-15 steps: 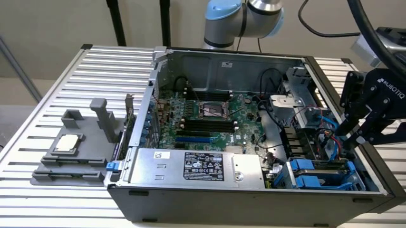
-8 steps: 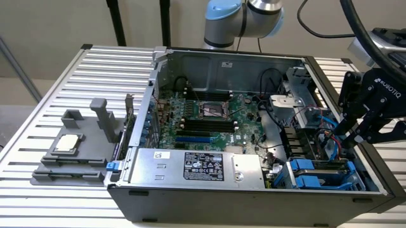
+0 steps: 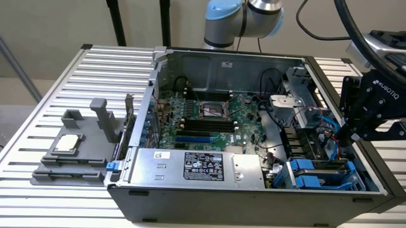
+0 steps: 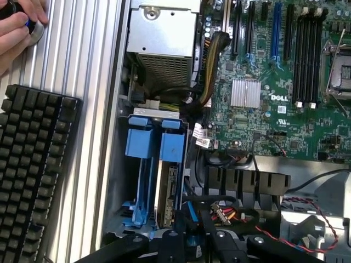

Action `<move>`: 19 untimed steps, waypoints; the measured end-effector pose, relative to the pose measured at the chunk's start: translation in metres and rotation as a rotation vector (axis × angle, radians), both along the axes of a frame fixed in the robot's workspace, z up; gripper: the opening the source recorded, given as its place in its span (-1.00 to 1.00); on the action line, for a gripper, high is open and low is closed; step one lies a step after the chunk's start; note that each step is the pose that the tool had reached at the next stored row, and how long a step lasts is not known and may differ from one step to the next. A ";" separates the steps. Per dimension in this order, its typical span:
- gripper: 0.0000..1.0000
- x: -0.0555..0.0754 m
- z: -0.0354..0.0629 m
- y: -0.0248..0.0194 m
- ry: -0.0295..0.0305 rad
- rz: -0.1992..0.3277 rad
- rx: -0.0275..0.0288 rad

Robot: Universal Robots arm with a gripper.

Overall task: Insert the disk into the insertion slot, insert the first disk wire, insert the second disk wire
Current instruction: 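Insert the second disk wire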

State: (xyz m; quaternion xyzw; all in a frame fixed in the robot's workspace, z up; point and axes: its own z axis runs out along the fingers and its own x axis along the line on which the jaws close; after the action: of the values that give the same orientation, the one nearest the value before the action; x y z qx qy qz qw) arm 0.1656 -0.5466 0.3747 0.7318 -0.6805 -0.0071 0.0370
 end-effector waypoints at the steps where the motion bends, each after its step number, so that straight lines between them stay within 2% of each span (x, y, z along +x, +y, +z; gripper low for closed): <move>1: -0.56 0.000 -0.0001 0.0001 0.0001 0.000 -0.0018; 2: -0.67 0.000 -0.0002 0.0002 0.0002 0.000 -0.0036; 5: -0.67 0.000 0.0000 0.0003 0.0004 0.000 -0.0082; 9: -0.67 -0.003 0.0021 0.0006 0.0005 0.000 -0.0086; 14: -0.67 -0.014 0.0116 0.0011 -0.0009 0.000 -0.0078; 16: -0.67 -0.018 0.0117 0.0010 -0.0077 0.001 -0.0039; 19: -0.67 -0.024 0.0105 0.0005 -0.0245 0.002 0.0100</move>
State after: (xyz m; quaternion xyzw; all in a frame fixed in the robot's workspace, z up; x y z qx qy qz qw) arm 0.1415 -0.5461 0.3852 0.7325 -0.6803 -0.0015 0.0250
